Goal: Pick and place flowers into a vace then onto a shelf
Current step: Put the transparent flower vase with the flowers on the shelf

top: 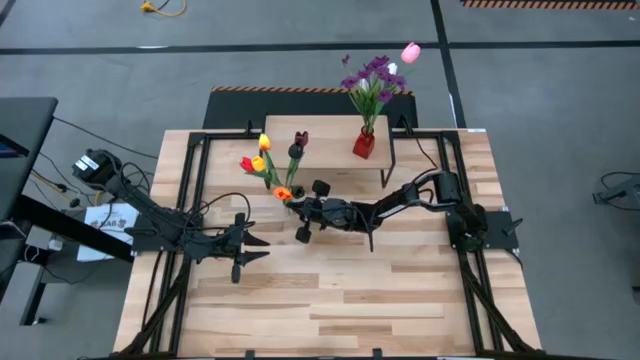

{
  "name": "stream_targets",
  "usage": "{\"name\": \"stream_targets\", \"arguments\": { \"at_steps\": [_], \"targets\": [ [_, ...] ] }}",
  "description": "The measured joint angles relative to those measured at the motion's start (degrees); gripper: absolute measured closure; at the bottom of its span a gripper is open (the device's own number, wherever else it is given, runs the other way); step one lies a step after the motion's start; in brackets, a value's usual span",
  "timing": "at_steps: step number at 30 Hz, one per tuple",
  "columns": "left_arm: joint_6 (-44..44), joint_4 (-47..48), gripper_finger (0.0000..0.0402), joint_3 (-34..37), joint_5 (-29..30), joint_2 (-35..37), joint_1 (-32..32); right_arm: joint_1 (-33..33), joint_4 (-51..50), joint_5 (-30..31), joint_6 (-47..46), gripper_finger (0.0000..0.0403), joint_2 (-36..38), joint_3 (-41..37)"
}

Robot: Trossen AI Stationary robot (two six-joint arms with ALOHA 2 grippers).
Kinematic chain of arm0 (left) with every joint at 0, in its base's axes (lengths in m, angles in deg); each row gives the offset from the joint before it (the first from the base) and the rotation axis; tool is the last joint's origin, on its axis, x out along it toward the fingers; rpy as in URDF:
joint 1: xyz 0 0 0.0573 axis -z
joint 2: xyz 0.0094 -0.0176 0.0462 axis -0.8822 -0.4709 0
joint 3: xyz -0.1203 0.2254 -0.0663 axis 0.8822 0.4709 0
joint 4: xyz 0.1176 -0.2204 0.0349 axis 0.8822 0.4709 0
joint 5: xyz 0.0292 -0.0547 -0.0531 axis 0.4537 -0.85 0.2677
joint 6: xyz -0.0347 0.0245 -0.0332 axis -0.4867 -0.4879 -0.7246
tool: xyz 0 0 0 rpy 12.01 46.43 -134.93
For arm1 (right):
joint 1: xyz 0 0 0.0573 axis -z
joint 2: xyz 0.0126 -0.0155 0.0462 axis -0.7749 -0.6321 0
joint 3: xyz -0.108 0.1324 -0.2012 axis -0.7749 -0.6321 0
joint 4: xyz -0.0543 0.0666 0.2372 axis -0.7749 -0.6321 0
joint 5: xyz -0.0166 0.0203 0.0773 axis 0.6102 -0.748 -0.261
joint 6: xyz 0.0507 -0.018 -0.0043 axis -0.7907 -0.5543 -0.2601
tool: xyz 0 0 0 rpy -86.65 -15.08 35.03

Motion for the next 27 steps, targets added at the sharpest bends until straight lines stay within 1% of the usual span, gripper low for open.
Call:
{"name": "stream_targets", "arguments": {
  "at_steps": [11, 16, 24, 27],
  "targets": [
    [0.0, 0.0, 0.0299, 0.0, 0.0, 0.0, 0.0, 2.0, 0.3, 0.2, 0.1, 0.0403, 0.0, 0.0],
    [0.0, 0.0, 0.0299, 0.0, 0.0, 0.0, 0.0, 2.0, 0.1, 0.2, 1.4, 0.0403, 0.0, 1.4],
    [-0.1, 0.0, 0.0299, 0.0, 0.0, 0.0, 0.0, 2.0, -2.7, -1.2, 3.0, 0.0403, 0.0, 3.4],
    [-0.2, 0.0, 0.0299, 0.0, 0.0, 0.0, 0.0, 1.4, -5.8, -1.2, 3.0, 0.0403, 0.0, 3.4]
  ]
}}
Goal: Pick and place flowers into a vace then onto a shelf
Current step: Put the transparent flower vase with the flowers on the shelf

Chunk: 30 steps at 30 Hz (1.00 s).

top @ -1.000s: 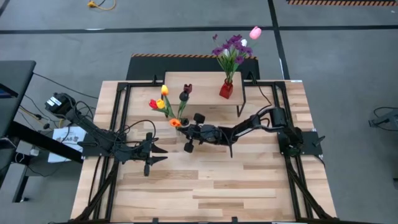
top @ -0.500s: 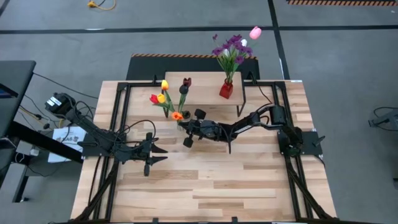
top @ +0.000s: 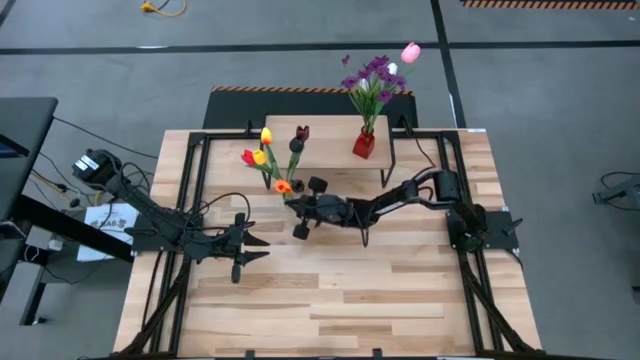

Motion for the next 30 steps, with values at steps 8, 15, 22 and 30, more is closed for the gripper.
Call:
{"name": "stream_targets", "arguments": {
  "at_steps": [8, 15, 22, 30],
  "targets": [
    [-1.8, 1.5, 0.0299, 0.0, 0.0, 0.0, 0.0, -3.4, -9.0, 5.3, 0.8, 0.0403, 0.0, 0.0],
    [-1.8, 1.5, 0.0299, 0.0, 0.0, 0.0, 0.0, -4.7, -14.2, 17.8, 2.8, 0.0403, 1.4, 0.0],
    [-1.8, 1.5, 0.0299, 0.0, 0.0, 0.0, 0.0, -3.3, -13.6, 23.5, 2.4, 0.0403, 1.8, 0.0],
    [-1.9, 1.5, 0.0299, 0.0, 0.0, 0.0, 0.0, -1.1, -11.2, 23.9, 2.9, 0.0403, 1.9, 0.0]
  ]
}}
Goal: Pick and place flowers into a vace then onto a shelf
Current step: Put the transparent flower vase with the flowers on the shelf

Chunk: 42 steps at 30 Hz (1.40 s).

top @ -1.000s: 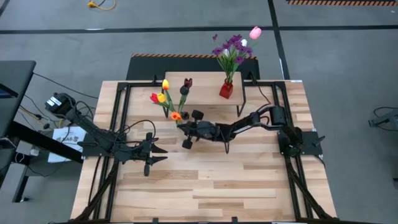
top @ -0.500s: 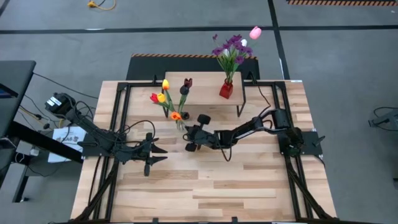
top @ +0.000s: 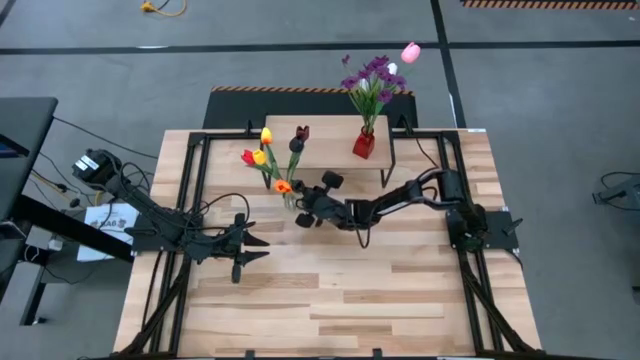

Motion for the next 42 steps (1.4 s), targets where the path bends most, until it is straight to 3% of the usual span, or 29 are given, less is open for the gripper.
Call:
{"name": "stream_targets", "arguments": {
  "at_steps": [6, 19, 26, 36, 42],
  "targets": [
    [0.0, 0.0, 0.0299, 0.0, 0.0, 0.0, 0.0, 0.8, 1.6, -4.2, 0.9, 0.0403, 0.0, 0.0],
    [0.0, 0.0, 0.0299, 0.0, 0.0, 0.0, 0.0, -1.8, 1.5, -4.9, 0.9, 0.0403, 0.0, 0.0],
    [-0.1, 0.0, 0.0299, 0.0, 0.0, 0.0, 0.0, -2.4, 1.8, -9.5, 1.0, 0.0403, 0.0, 0.5],
    [-0.5, 0.0, 0.0299, 0.0, 0.0, 0.0, 0.0, -2.3, -1.7, -2.1, 4.3, 0.0403, 0.1, 0.6],
    [-0.5, 0.0, 0.0299, 0.0, 0.0, 0.0, 0.0, -1.0, -0.6, -1.5, 5.1, 0.0403, 0.1, 0.6]
  ]
}}
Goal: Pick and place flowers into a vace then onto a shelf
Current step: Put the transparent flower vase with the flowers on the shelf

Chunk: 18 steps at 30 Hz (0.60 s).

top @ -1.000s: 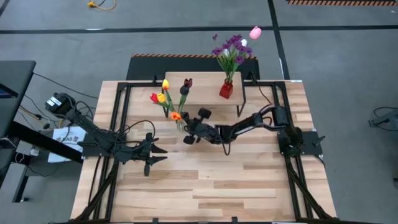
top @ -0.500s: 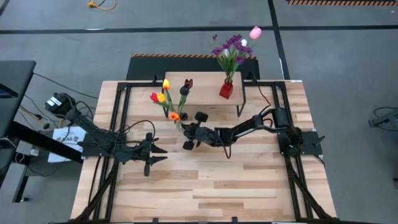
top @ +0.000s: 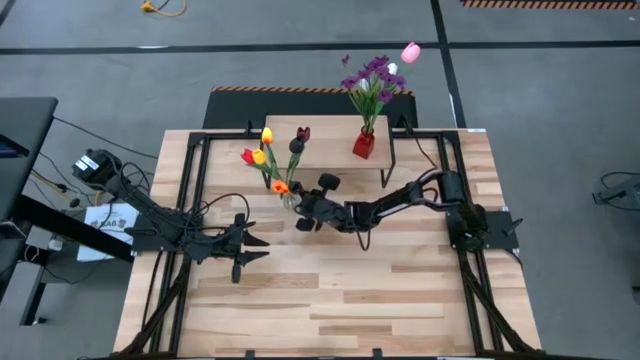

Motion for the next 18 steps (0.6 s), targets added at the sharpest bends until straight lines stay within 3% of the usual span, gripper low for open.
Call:
{"name": "stream_targets", "arguments": {
  "at_steps": [18],
  "targets": [
    [0.0, 0.0, 0.0299, 0.0, 0.0, 0.0, 0.0, -0.2, 3.3, -5.1, 1.4, 0.0403, 0.0, 0.0]
  ]
}}
